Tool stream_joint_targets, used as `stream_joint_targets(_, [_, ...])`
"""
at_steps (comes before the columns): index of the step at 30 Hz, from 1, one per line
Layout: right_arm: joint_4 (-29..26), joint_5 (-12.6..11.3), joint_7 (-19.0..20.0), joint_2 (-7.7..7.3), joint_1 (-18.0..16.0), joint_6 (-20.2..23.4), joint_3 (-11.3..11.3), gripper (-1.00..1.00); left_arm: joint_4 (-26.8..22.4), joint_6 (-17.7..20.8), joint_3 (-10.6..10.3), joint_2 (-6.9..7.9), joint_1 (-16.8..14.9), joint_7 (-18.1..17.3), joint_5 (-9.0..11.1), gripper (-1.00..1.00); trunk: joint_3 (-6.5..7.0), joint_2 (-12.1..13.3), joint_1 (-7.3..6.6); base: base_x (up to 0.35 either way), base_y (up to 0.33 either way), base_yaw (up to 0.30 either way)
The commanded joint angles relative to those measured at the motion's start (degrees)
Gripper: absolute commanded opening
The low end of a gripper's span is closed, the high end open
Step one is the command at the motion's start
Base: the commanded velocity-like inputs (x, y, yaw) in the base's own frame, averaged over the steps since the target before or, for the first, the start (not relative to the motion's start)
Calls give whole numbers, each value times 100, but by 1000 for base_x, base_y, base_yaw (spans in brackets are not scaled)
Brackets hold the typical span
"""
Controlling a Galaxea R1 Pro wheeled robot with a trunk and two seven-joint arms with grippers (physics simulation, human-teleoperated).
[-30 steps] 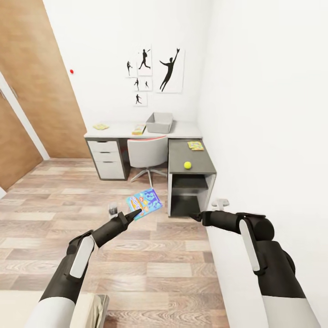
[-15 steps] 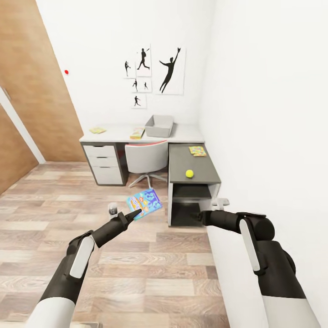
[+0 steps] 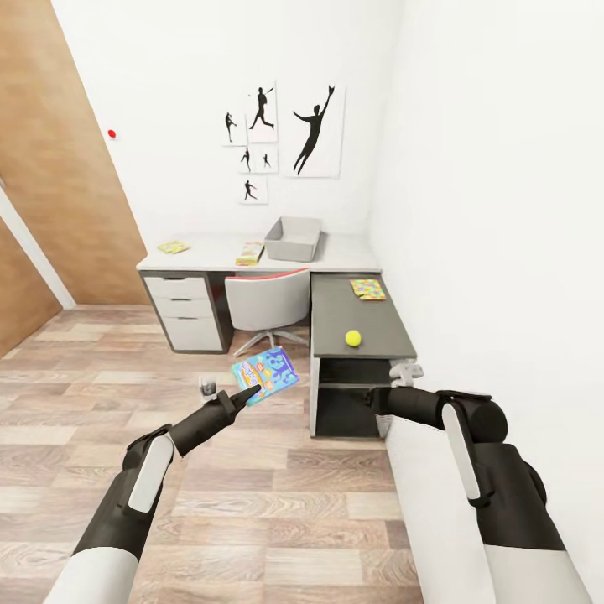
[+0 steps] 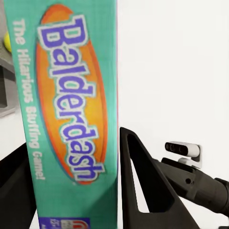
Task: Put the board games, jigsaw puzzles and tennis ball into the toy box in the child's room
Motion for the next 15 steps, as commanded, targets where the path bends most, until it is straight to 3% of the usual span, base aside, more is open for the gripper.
stream_joint_targets(1, [-19,-28,-5,-2,-5,35,-5,100,-1,45,15,-6,-6,-16,32,-100,-10,-11,7,333,0,0])
stream_joint_targets(15, [-91,-28,-3,-13,-2,35,-5,100,-1,45,15,-6,-6,-17,32,-100,-10,-11,7,333,0,0])
